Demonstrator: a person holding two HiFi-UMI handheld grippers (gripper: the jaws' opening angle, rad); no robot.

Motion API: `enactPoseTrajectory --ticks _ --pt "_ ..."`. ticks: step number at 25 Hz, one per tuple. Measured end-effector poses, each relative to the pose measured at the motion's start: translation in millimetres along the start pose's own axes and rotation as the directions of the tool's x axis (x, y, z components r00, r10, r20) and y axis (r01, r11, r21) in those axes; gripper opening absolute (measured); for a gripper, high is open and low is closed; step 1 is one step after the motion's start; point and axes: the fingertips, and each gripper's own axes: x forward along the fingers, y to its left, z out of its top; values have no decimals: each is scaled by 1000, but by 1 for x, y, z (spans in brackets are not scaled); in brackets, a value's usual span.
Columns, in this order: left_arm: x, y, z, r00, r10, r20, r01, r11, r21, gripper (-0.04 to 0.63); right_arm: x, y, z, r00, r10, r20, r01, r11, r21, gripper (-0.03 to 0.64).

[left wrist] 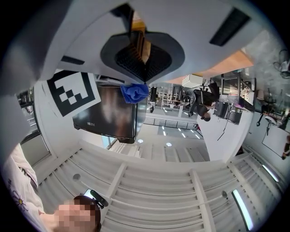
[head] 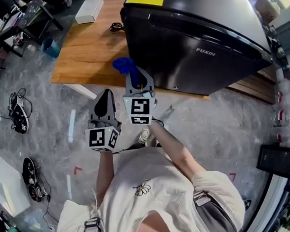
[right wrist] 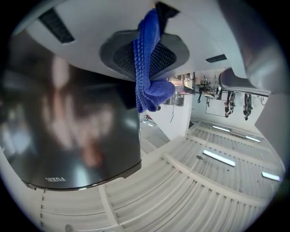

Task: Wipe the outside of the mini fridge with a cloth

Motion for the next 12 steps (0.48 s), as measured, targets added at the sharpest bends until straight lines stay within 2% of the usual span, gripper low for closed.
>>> enactPoseTrajectory --ticks 7,12 --pt "-1 11 3 1000 24 10 -24 999 -30 5 1 -8 -2 998 -56 -13 55 997 -57 61" --pt "7 4 0 1000 3 20 -2 1000 -31 5 -5 -19 -4 998 -58 -7 57 997 -54 61"
